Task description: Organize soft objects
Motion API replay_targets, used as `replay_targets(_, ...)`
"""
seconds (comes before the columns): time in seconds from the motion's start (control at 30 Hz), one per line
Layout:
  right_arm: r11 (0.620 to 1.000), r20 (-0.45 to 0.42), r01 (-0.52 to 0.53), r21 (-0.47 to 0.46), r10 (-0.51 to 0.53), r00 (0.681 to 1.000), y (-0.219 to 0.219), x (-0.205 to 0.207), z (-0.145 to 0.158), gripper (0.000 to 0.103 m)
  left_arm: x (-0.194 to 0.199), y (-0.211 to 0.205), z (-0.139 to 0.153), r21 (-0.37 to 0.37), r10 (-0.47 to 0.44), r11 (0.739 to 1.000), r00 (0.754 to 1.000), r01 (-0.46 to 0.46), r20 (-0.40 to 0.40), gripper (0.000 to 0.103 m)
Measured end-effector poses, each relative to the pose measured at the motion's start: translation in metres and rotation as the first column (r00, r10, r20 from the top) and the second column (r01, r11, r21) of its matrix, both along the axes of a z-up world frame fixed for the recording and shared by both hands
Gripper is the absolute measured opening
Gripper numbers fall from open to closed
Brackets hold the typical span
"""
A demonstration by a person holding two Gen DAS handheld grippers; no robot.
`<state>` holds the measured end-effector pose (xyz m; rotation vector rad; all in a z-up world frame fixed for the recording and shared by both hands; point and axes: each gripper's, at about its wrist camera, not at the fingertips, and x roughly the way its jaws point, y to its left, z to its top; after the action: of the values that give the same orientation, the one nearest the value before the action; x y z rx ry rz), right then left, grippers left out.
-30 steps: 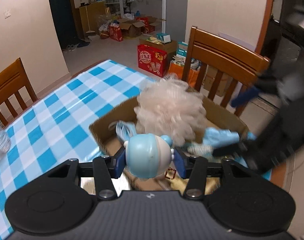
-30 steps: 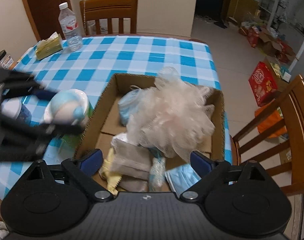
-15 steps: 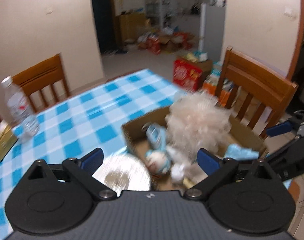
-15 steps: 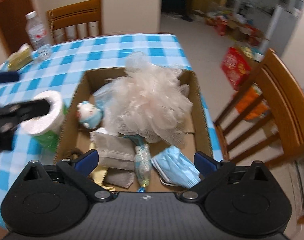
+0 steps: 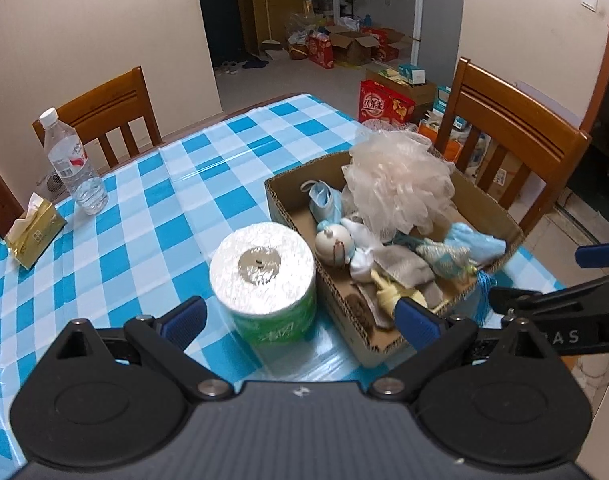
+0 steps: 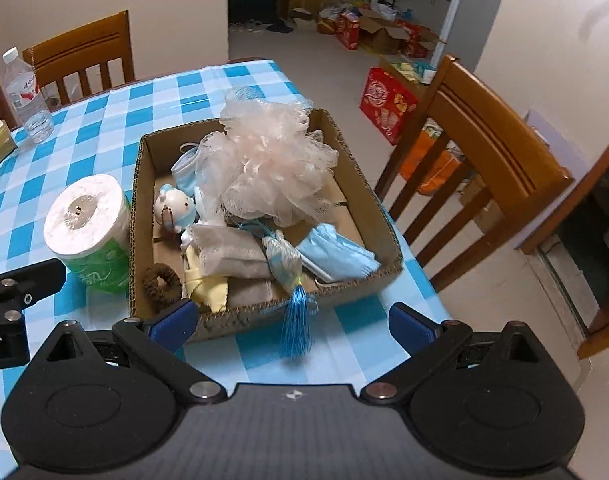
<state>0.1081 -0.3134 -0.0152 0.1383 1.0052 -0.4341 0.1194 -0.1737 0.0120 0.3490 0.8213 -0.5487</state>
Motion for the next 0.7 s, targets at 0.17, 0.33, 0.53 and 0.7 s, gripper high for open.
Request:
replay_targets(0.17, 0.999, 0.019, 0.041, -0.004, -0.041, 0.999, 0.010, -0.017, 0.010, 0.103, -0.008, 0.005, 0.002, 0.011, -0.022, 1.000, 1.000, 0.022, -0.007, 0.100)
replay_targets(0.33, 0.998, 0.030, 0.062, 0.002, -0.063, 0.998, 0.013, -0.026, 0.015, 0.103, -0.013, 0.006, 0.003, 0.015, -0.035, 0.999, 0.999, 0.035, 0.001, 0.100)
replay_targets(0.53, 0.998, 0.036, 0.067, 0.004, -0.067, 0.997, 0.020, -0.032, 0.016, 0.103, -0.018, 0.006, 0.003, 0.018, -0.044, 0.999, 0.999, 0.044, -0.001, 0.100)
replay_targets(0.7, 0.998, 0.038, 0.067, 0.006, -0.068, 0.997, 0.022, -0.036, 0.016, 0.103, -0.019, 0.006, 0.003, 0.018, -0.040, 0.999, 0.999, 0.040, 0.000, 0.100)
